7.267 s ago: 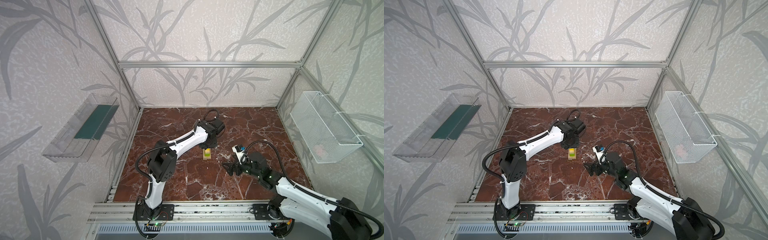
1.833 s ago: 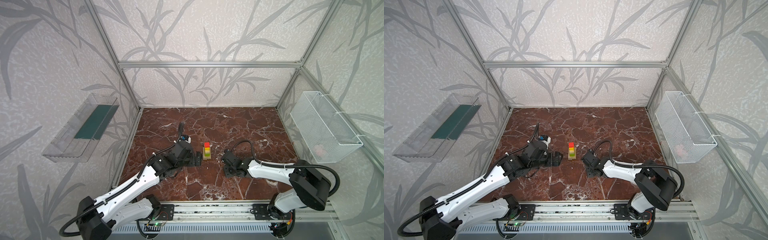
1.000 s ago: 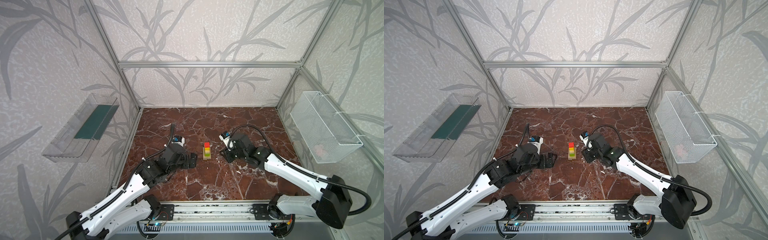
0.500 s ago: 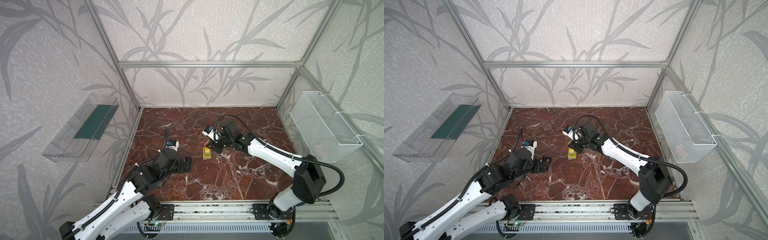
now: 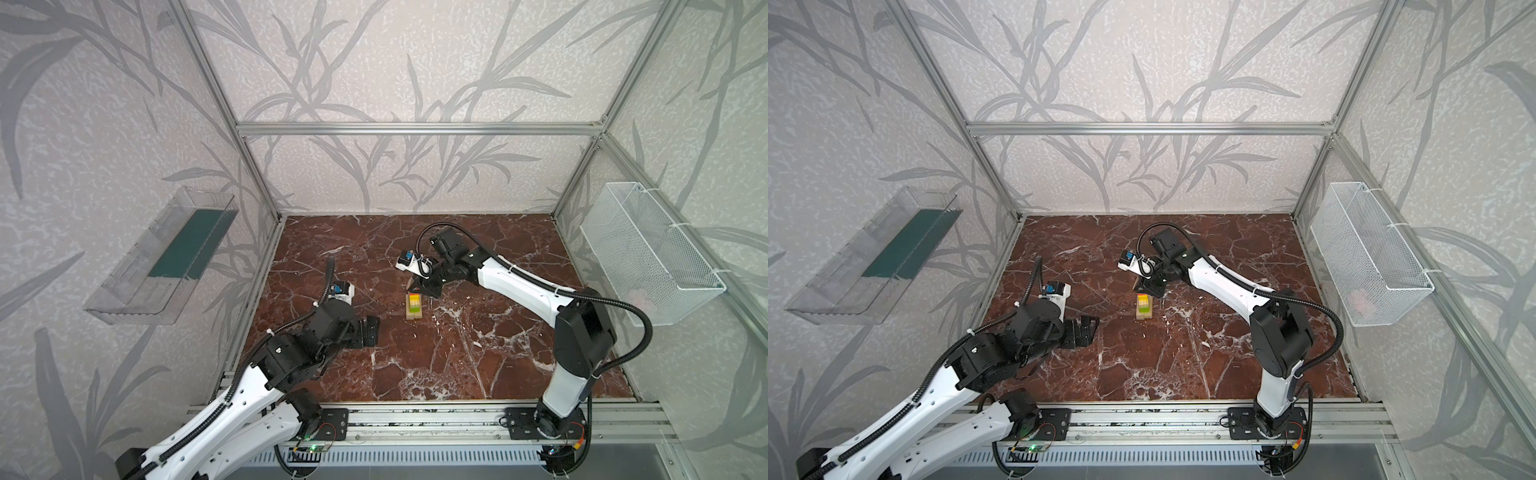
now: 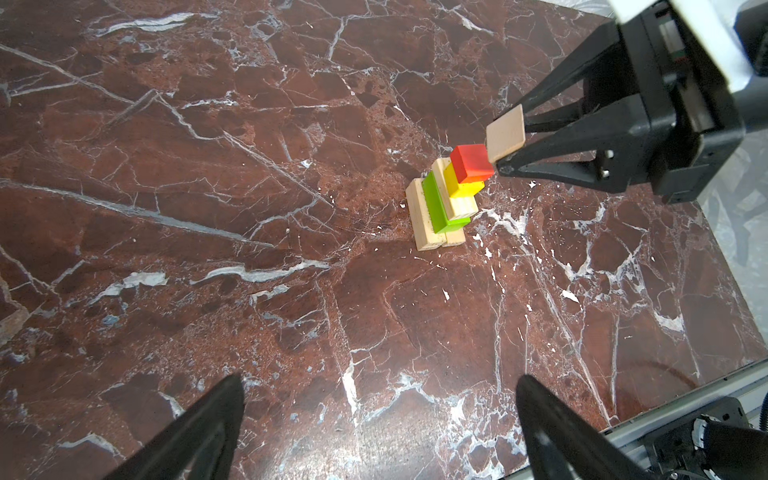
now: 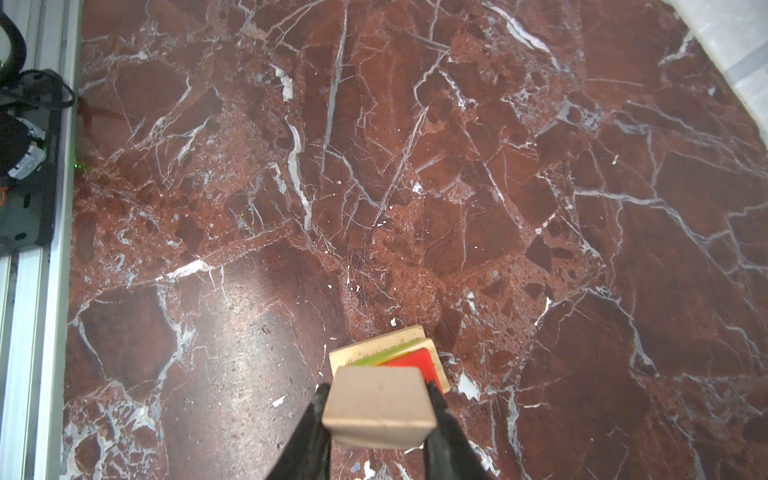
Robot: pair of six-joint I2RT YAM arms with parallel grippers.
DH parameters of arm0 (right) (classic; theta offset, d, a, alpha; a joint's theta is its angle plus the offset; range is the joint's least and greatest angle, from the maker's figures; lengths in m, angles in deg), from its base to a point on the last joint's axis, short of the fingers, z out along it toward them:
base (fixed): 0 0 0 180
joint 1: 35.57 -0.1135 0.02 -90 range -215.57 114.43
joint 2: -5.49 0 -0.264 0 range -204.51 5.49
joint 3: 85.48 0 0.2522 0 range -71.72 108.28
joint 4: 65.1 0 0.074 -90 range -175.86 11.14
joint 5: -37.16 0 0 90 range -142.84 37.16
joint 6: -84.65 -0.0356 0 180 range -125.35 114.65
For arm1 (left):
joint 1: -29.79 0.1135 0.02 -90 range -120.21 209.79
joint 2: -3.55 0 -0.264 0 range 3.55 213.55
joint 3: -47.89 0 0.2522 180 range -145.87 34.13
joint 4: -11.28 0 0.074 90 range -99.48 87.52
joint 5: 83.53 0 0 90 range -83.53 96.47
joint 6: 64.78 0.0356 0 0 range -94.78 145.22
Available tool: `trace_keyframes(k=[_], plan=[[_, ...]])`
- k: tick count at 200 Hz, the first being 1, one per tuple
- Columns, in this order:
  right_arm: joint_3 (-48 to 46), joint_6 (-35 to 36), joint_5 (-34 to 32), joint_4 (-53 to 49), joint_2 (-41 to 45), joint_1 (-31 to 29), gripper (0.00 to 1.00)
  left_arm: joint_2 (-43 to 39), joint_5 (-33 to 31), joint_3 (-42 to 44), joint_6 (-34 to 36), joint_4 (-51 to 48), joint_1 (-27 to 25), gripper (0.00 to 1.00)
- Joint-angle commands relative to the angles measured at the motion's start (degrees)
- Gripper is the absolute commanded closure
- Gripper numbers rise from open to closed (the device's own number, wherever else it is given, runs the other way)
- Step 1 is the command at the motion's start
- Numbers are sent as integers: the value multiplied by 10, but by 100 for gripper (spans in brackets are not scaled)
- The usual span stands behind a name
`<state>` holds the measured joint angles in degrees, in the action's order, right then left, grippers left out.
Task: Build the wood block tower
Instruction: 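Carry the wedge with the right gripper over the red cube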
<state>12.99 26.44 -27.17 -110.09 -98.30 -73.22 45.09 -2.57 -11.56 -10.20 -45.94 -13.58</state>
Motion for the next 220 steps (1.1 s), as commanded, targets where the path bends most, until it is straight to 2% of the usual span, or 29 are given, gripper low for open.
trace_keyframes(k=[1,71,165,220], plan=[[32,71,19,-80,-15,3,73,1,-5,-3,13,-13,3,0],[105,139,6,-164,-64,14,72,8,0,-8,12,-3,3,0],[207,178,11,-253,-124,19,71,15,-10,2,1,3,3,1],[230,190,6,-275,-137,20,71,17,-9,2,3,7,3,1]])
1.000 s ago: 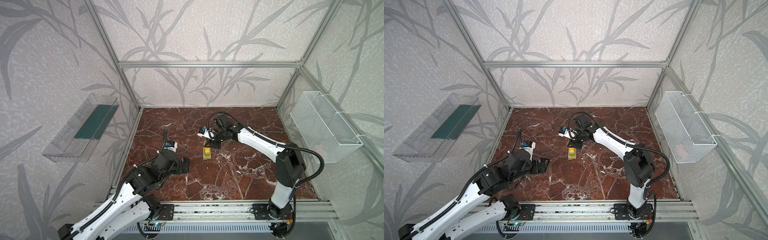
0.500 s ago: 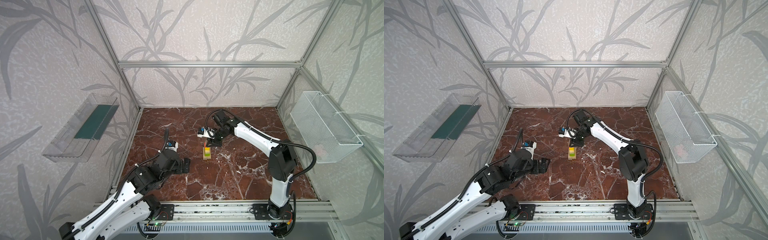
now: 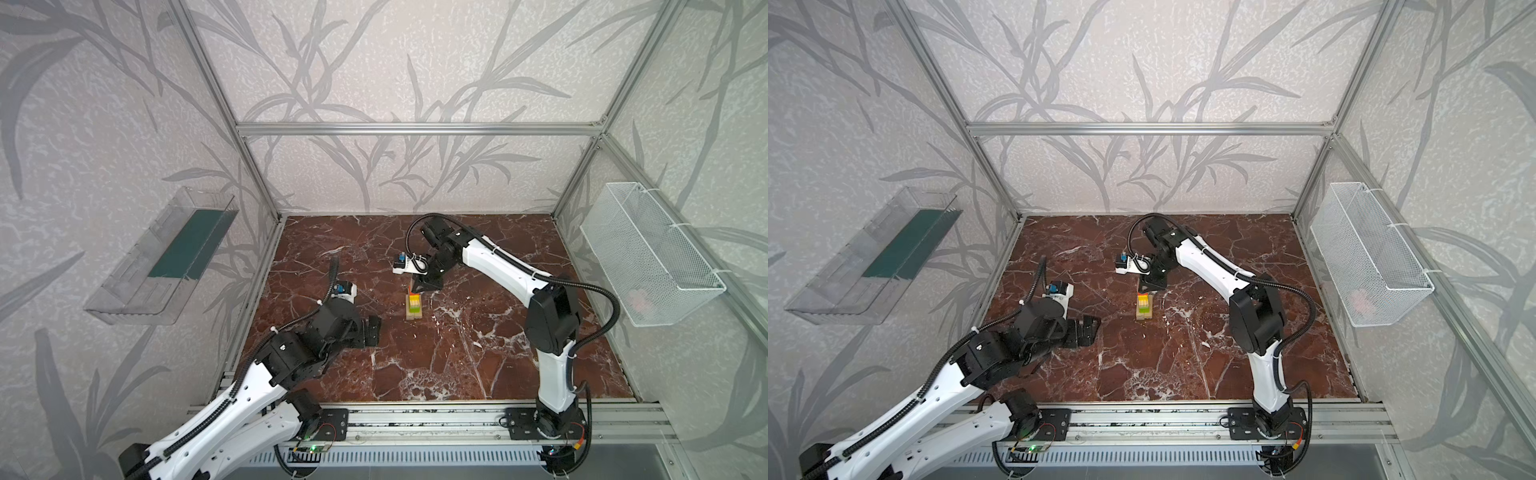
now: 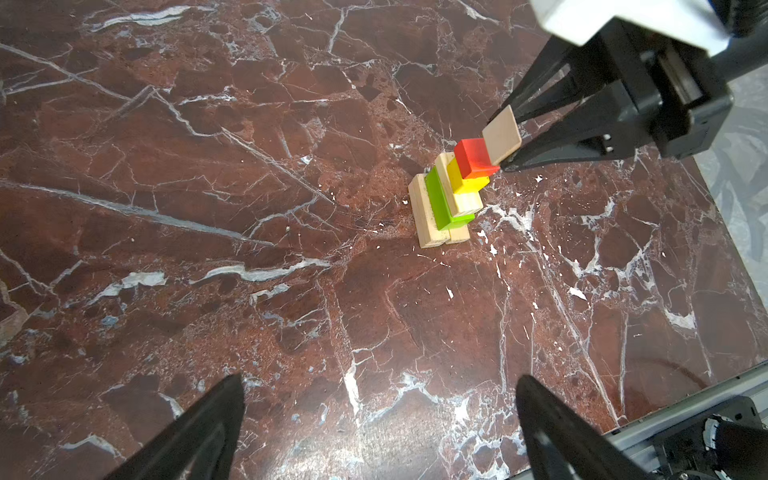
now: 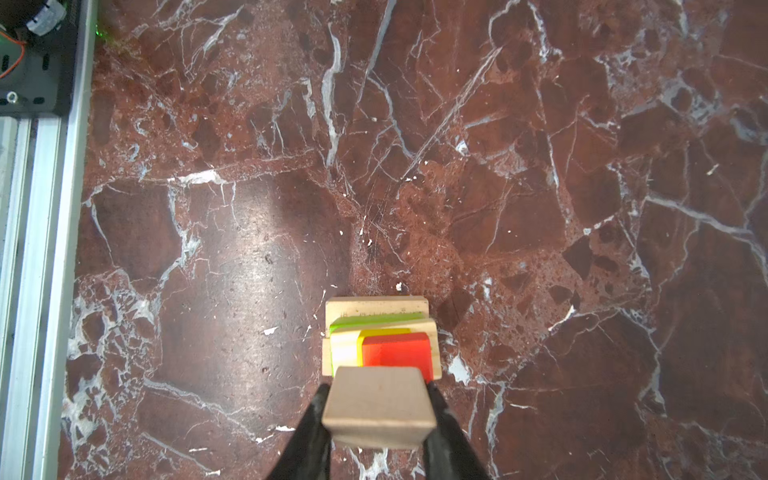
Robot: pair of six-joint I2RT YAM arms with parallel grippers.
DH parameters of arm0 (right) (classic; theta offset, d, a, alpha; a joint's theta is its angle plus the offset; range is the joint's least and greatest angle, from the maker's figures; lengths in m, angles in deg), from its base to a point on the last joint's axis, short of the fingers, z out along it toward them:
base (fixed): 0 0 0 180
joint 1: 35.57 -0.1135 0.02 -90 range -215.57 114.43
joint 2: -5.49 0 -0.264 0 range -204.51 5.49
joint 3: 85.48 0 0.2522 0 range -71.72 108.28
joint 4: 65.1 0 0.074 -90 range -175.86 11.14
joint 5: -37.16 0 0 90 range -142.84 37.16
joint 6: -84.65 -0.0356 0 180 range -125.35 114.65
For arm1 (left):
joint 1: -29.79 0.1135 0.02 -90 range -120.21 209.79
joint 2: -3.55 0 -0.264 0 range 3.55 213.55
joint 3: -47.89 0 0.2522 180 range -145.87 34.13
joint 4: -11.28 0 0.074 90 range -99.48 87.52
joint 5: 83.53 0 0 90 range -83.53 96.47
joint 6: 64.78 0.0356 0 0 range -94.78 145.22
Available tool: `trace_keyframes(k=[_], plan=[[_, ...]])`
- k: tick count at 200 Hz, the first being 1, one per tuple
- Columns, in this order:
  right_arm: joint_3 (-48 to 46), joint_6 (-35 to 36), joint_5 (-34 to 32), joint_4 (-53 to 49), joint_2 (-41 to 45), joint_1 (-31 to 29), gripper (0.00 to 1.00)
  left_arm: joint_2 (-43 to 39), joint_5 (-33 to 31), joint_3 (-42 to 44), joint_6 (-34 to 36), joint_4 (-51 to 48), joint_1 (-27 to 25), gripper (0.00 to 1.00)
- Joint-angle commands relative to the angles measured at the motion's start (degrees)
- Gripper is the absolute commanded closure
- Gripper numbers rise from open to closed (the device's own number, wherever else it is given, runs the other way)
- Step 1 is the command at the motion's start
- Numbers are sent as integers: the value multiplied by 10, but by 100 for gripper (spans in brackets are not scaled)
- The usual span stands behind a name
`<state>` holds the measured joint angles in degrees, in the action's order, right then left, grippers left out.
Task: Build the wood block tower
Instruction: 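Carry the wedge with the right gripper over the red cube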
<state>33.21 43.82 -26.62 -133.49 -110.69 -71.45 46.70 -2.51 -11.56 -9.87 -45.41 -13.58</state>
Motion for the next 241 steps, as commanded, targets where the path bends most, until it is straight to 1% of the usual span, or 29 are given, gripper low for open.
trace_keyframes(k=[1,83,158,241], plan=[[28,16,1,-42,-14,2,70,1,-10,2,0,2,3,1],[60,26,7,-56,-32,-1,69,-4,-20,5,-4,-1,3,0],[46,23,-14,-17,-30,-6,68,-5,-24,3,-3,-2,4,1],[38,26,-19,-14,-32,-8,67,-2,-25,1,-2,-1,4,1]])
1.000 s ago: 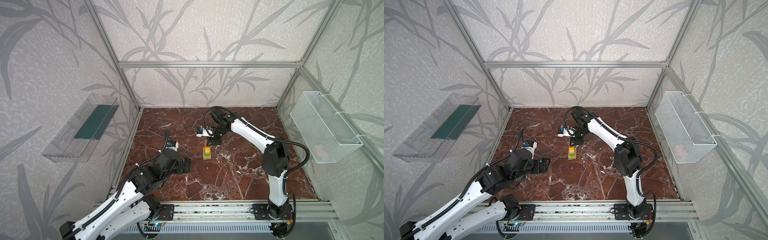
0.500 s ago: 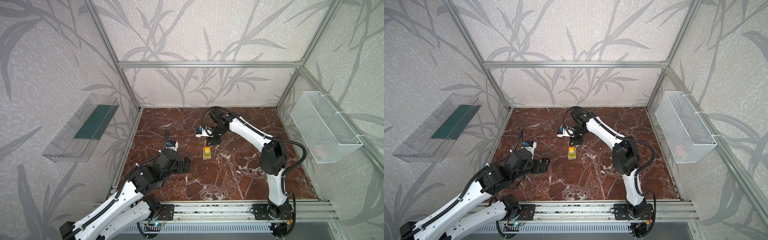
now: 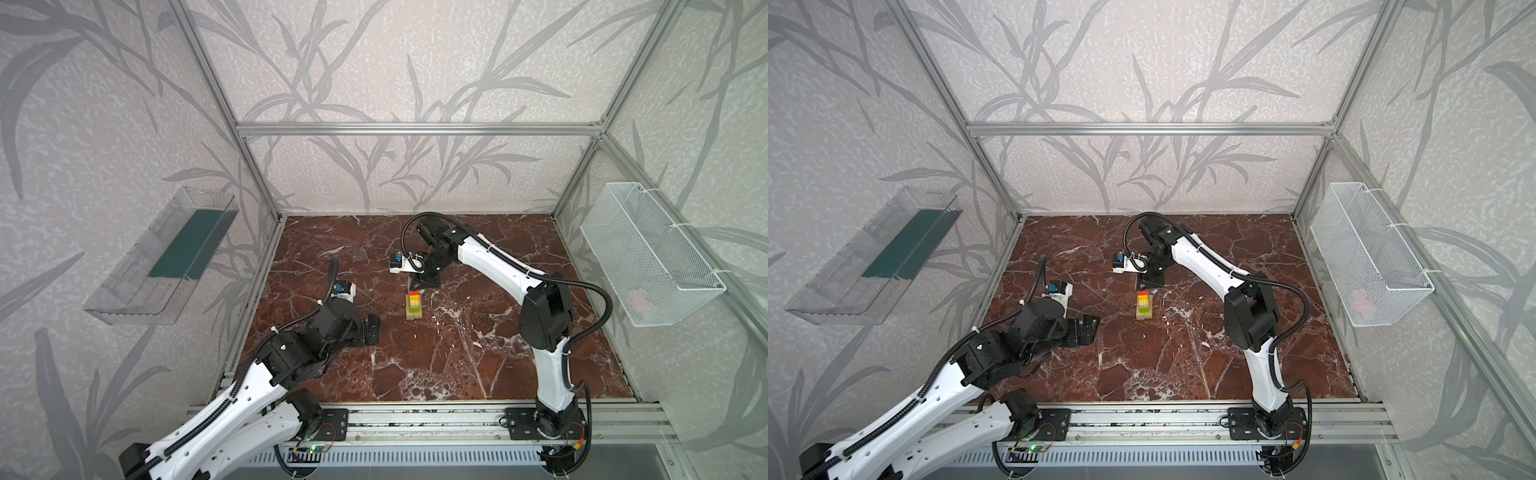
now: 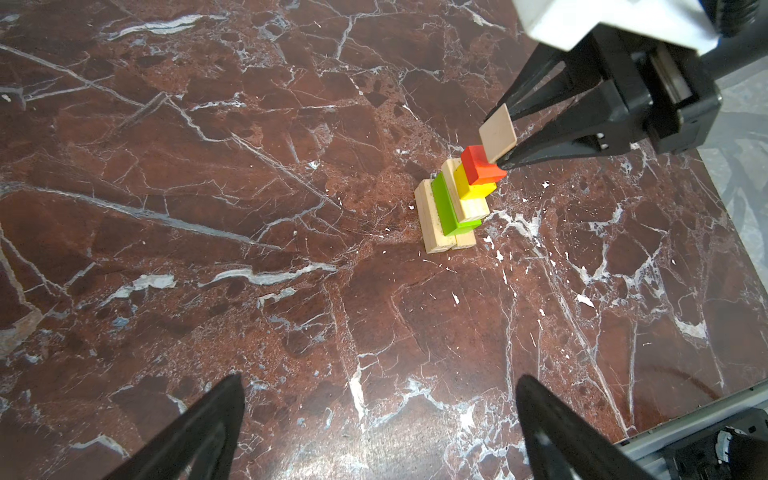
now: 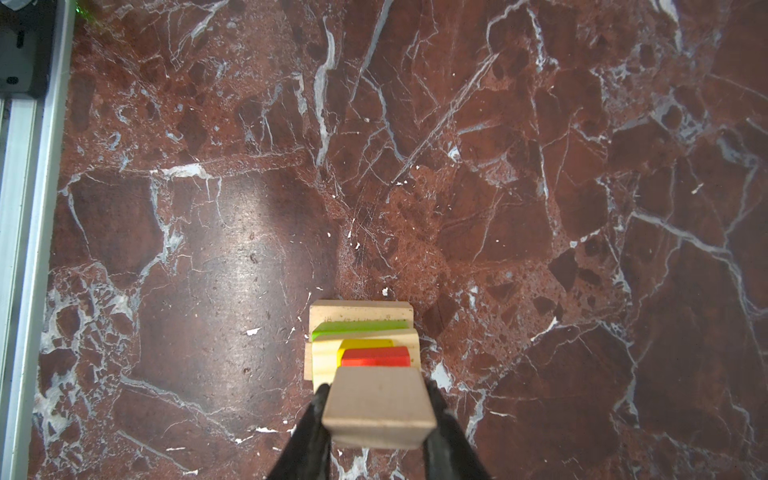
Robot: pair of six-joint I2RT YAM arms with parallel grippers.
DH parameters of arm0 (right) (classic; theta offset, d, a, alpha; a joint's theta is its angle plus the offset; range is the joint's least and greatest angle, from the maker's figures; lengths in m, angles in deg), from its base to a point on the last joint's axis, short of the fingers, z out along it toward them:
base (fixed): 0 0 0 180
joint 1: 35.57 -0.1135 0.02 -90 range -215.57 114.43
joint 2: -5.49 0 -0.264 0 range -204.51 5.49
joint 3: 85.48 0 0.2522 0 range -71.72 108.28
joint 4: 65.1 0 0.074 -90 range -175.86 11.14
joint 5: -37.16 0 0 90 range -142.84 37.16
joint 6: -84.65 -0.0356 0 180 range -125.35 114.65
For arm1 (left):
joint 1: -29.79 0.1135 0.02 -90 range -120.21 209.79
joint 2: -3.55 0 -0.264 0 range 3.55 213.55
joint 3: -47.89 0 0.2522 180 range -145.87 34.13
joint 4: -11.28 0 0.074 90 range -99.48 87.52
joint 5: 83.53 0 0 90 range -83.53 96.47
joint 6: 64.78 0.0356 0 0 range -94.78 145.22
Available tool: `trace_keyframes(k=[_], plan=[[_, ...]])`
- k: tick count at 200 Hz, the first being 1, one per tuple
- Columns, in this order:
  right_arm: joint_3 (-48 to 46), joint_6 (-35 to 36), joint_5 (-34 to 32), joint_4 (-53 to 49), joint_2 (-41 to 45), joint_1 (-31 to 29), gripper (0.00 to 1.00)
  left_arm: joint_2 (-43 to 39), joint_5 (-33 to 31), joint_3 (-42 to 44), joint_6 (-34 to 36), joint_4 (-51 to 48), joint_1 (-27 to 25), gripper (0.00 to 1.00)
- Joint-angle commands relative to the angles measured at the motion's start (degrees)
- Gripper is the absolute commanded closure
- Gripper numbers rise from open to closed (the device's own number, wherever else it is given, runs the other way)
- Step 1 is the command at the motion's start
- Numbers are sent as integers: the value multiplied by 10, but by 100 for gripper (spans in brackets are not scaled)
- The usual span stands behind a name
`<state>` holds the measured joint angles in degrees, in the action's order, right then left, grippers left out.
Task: Build the wood block tower
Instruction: 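Carry the wedge with the right gripper over the red cube, then lower the wedge onto the red cube and open the right gripper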
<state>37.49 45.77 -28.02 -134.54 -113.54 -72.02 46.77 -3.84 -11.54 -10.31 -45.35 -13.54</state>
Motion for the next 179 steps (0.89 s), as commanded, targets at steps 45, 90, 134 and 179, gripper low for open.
trace_keyframes(k=[45,90,134,179], plan=[[-10,10,-11,-4,-6,-2,67,-1,-12,1,2,0,4,0],[-13,8,-4,0,-3,-2,66,1,-11,2,3,0,4,1],[-17,7,-6,4,-3,-3,66,2,-8,3,3,2,3,1],[-18,10,-6,7,-6,-4,67,6,-4,3,5,4,4,0]])
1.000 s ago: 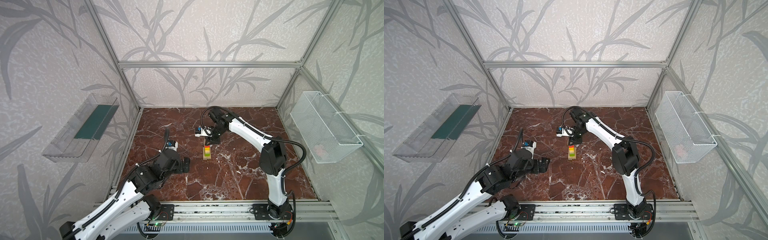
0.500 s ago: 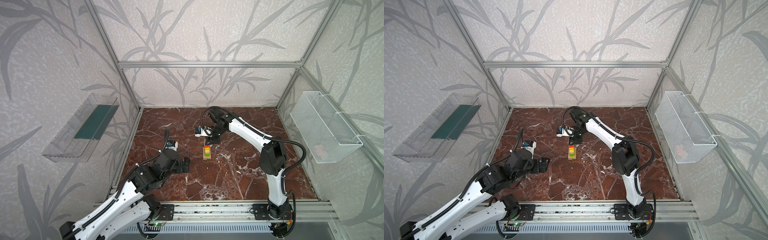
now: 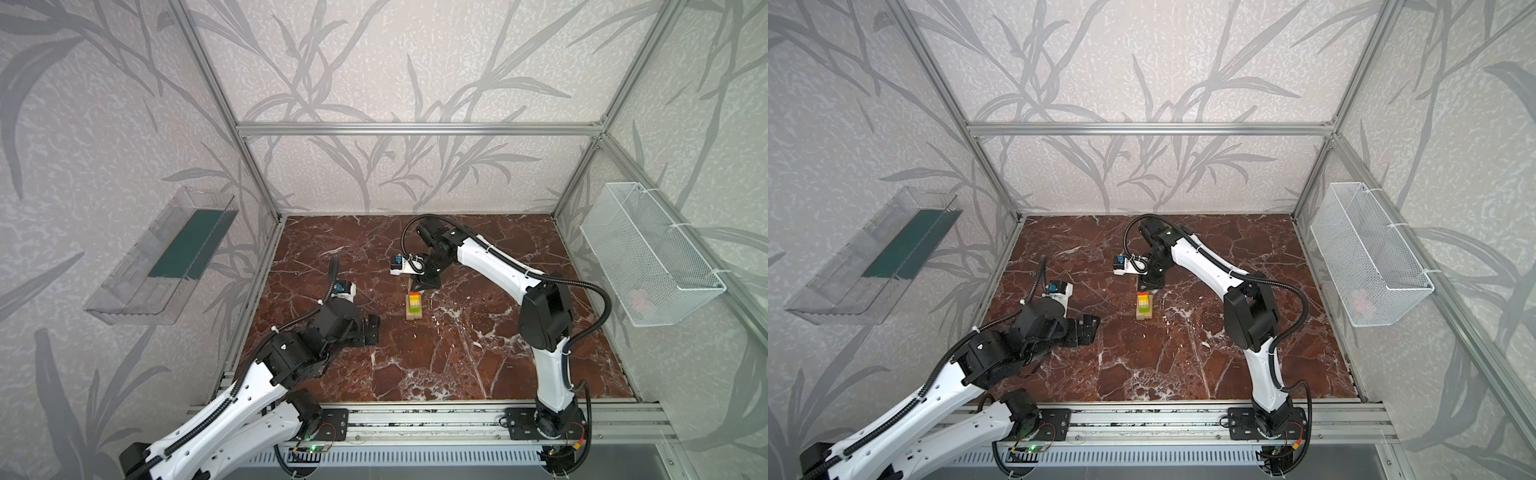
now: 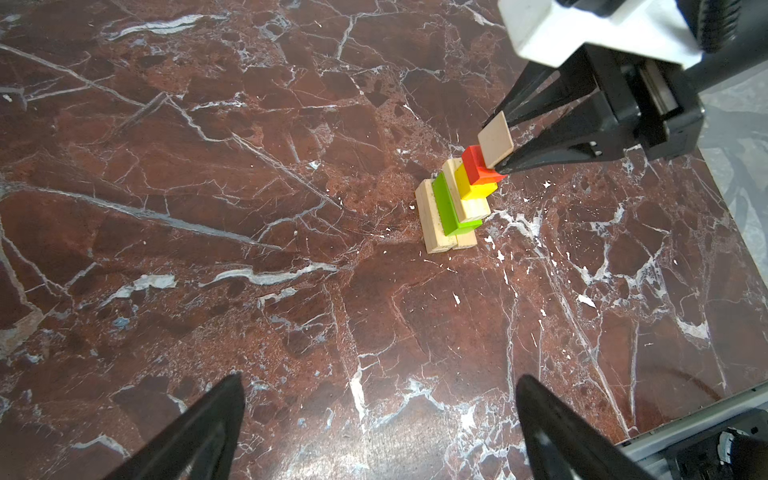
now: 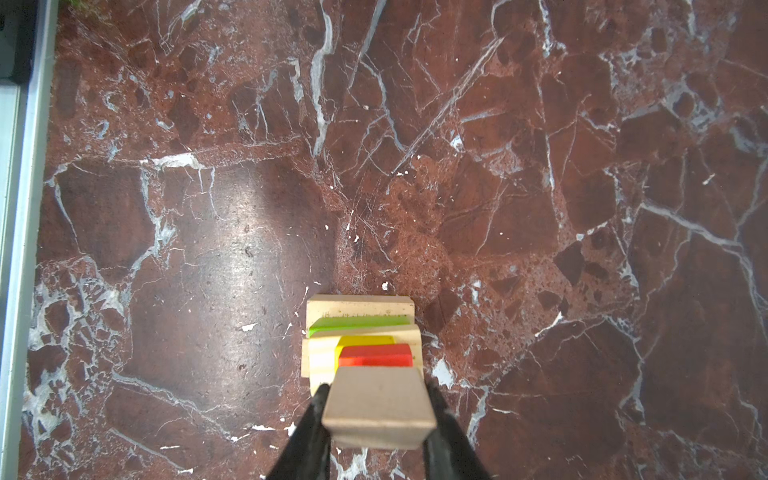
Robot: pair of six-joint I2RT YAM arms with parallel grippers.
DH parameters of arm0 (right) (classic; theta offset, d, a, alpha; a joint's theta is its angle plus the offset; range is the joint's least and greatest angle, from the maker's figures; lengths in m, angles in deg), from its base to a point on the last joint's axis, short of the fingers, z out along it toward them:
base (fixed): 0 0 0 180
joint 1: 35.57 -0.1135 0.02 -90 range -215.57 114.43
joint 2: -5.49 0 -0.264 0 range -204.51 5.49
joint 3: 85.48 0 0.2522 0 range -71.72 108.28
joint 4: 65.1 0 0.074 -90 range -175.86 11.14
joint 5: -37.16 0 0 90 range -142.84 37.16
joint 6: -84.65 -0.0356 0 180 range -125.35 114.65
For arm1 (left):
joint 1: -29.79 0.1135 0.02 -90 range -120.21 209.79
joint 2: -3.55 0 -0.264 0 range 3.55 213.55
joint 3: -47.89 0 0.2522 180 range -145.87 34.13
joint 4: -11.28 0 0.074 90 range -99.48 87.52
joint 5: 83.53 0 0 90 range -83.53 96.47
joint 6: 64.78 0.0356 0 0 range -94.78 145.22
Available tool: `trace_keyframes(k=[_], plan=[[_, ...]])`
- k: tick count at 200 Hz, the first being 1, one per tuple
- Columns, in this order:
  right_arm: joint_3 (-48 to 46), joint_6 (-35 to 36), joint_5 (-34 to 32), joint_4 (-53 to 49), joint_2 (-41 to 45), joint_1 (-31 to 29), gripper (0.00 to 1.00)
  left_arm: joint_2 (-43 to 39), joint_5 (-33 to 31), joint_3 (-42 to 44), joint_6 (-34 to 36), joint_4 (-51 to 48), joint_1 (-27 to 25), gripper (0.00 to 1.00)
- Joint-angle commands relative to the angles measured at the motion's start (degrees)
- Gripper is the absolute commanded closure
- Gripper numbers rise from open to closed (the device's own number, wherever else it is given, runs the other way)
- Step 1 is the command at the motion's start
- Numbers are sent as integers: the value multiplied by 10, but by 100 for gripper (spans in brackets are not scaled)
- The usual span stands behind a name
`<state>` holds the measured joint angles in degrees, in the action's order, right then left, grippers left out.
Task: Build the wood block tower
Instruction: 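Lower the wedge onto the red cube and open the right gripper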
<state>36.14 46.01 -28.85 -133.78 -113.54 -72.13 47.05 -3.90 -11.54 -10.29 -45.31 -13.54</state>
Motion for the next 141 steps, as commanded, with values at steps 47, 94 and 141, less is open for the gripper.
trace_keyframes(k=[47,94,141], plan=[[-2,8,2,-4,-7,-3,66,3,-4,3,6,4,4,1],[-5,10,-1,-6,-8,-4,65,1,-6,4,5,3,4,1],[-9,13,-7,-6,-11,-6,65,1,-6,4,6,4,4,1]])
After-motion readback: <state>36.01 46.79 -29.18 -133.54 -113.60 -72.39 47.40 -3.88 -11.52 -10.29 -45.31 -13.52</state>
